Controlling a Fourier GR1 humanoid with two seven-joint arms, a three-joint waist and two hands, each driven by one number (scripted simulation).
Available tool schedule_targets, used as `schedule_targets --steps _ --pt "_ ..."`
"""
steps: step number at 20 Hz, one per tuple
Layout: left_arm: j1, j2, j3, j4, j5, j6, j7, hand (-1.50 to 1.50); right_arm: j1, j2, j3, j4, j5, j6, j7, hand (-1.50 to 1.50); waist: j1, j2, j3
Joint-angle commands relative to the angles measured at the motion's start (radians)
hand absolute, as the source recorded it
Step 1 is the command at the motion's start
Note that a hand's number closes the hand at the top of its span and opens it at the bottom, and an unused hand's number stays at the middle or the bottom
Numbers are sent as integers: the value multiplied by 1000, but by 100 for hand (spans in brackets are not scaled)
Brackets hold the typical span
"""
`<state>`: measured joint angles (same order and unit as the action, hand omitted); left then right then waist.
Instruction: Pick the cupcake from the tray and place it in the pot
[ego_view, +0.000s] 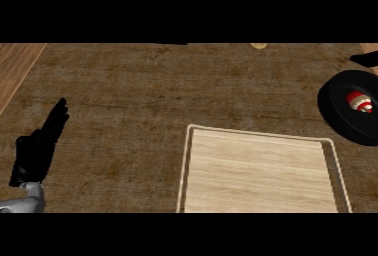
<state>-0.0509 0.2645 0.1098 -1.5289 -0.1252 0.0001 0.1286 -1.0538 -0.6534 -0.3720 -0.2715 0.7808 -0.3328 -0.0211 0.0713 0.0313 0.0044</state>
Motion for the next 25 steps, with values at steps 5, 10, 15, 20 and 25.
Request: schedule_targets --steps 5,10,15,20,25 --pt "41 -17 -8 -5 -15 14 -1 0 -22 -6 -164 -43 -169 -77 -235 -150 -9 -6 2" --pt "44 22 23 -22 10 -21 -6 0 -52 13 -279 -47 -298 -71 -293 -150 -22 -15 -1" --pt "78 -10 6 -63 -10 5 30 0 -36 -60 -310 6 -352 82 -304 -150 -32 -19 -2" --pt "97 -25 2 -66 -31 20 11 0 64 -96 -346 -12 -429 219 -358 -150 -57 -27 -3" --pt "98 -4 55 -8 1 -7 -31 0 204 -87 -382 -100 -520 282 -414 -150 -76 -34 -4"
